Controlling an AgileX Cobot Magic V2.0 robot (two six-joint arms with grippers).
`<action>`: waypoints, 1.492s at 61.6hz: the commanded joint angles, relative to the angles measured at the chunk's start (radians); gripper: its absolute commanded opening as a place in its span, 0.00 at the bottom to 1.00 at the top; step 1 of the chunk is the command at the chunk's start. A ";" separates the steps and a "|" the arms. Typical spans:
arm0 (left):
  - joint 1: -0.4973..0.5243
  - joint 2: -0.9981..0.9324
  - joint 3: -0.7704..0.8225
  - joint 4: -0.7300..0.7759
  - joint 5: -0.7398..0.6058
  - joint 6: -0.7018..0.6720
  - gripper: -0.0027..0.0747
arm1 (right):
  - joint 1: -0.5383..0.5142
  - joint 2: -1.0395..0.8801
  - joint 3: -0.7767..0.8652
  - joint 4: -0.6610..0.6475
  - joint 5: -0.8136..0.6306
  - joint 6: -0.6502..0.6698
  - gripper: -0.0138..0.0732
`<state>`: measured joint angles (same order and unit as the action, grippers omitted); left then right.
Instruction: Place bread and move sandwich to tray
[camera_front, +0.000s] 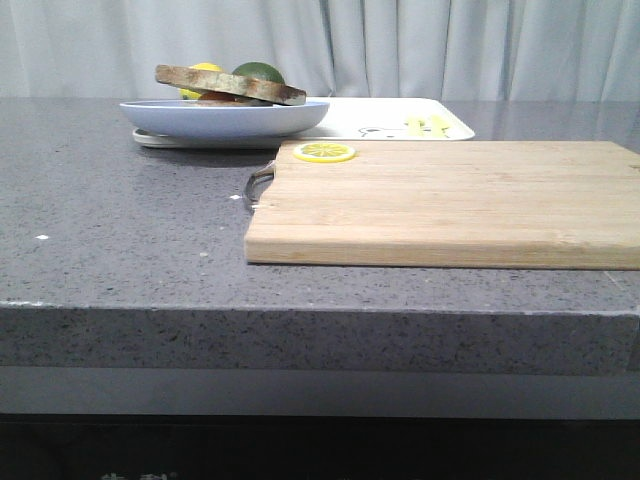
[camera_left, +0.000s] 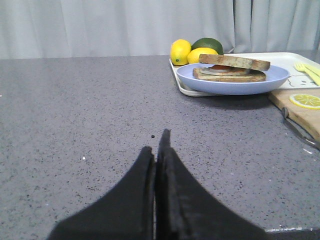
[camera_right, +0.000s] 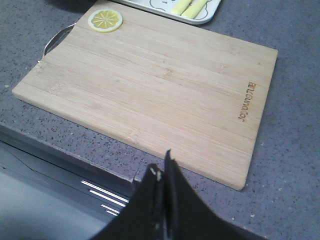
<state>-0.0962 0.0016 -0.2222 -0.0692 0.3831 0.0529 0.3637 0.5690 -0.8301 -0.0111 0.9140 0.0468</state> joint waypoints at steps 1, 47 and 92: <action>0.001 -0.016 0.030 0.053 -0.140 -0.098 0.01 | -0.005 0.002 -0.023 -0.014 -0.058 -0.003 0.02; 0.014 -0.025 0.228 0.069 -0.404 -0.110 0.01 | -0.005 0.002 -0.023 -0.014 -0.058 -0.003 0.02; 0.012 -0.025 0.228 0.069 -0.404 -0.110 0.01 | -0.178 -0.138 0.163 -0.034 -0.294 -0.005 0.02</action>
<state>-0.0830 -0.0045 0.0007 0.0000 0.0656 -0.0448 0.2670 0.4781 -0.7229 -0.0235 0.8138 0.0468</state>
